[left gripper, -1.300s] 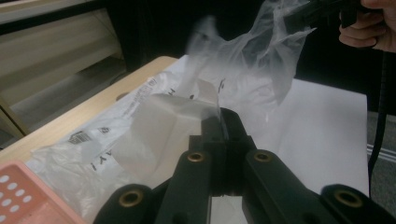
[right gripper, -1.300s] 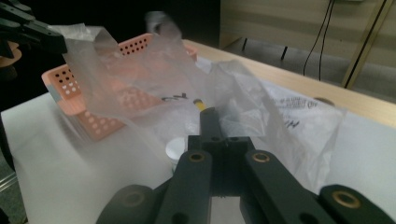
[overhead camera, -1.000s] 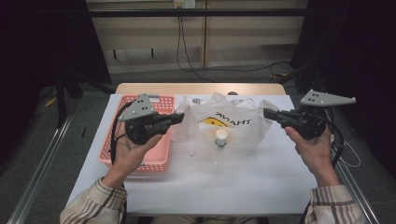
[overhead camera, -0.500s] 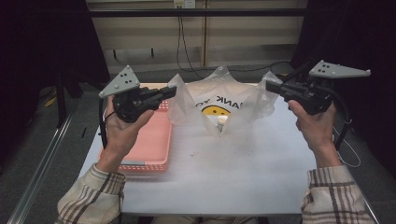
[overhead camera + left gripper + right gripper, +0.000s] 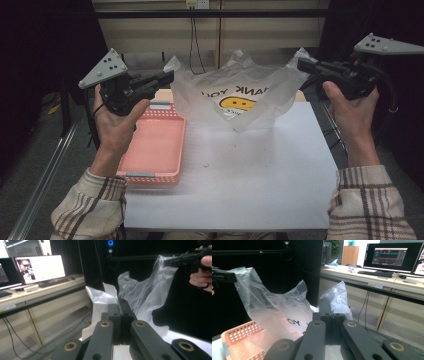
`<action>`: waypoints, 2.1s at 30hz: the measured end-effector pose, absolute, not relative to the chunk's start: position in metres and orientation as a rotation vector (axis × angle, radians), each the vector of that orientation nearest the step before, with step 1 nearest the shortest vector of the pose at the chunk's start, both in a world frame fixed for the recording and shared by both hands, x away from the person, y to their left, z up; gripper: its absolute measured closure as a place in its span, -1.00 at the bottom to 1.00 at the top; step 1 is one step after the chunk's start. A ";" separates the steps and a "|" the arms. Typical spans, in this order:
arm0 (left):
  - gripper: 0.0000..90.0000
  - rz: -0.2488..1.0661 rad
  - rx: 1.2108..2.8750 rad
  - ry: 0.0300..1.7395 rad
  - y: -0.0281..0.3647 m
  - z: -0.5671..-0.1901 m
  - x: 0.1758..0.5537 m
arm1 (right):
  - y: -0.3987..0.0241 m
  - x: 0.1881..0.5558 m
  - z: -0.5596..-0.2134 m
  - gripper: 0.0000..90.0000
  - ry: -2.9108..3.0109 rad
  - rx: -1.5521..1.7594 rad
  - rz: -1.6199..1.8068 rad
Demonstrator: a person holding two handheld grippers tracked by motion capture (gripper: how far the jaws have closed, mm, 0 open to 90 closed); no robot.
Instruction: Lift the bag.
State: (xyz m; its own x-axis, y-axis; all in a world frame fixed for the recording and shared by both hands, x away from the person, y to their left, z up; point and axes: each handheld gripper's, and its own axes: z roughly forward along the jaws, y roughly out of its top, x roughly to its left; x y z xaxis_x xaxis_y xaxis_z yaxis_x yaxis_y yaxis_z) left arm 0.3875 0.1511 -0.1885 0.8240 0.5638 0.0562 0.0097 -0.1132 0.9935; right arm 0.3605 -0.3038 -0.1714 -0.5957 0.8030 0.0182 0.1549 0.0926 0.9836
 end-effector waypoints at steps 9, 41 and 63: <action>1.00 0.515 1.603 0.429 0.146 -0.158 0.381 | -0.306 0.365 -0.140 1.00 1.817 0.937 1.467; 1.00 0.457 1.746 0.586 0.132 -0.232 0.418 | -0.313 0.412 -0.239 1.00 1.919 1.167 1.423; 1.00 0.430 1.847 0.739 0.116 -0.306 0.476 | -0.304 0.469 -0.320 1.00 1.974 1.336 1.335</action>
State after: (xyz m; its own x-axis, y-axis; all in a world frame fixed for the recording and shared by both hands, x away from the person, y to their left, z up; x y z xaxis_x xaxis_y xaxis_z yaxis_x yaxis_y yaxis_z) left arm 0.4764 0.1156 -0.3062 0.7445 0.6660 -0.0468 0.2881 -0.2572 0.9224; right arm 0.4686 -0.3045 -0.3196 -0.4587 0.8721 0.1704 0.4828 0.0836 0.8717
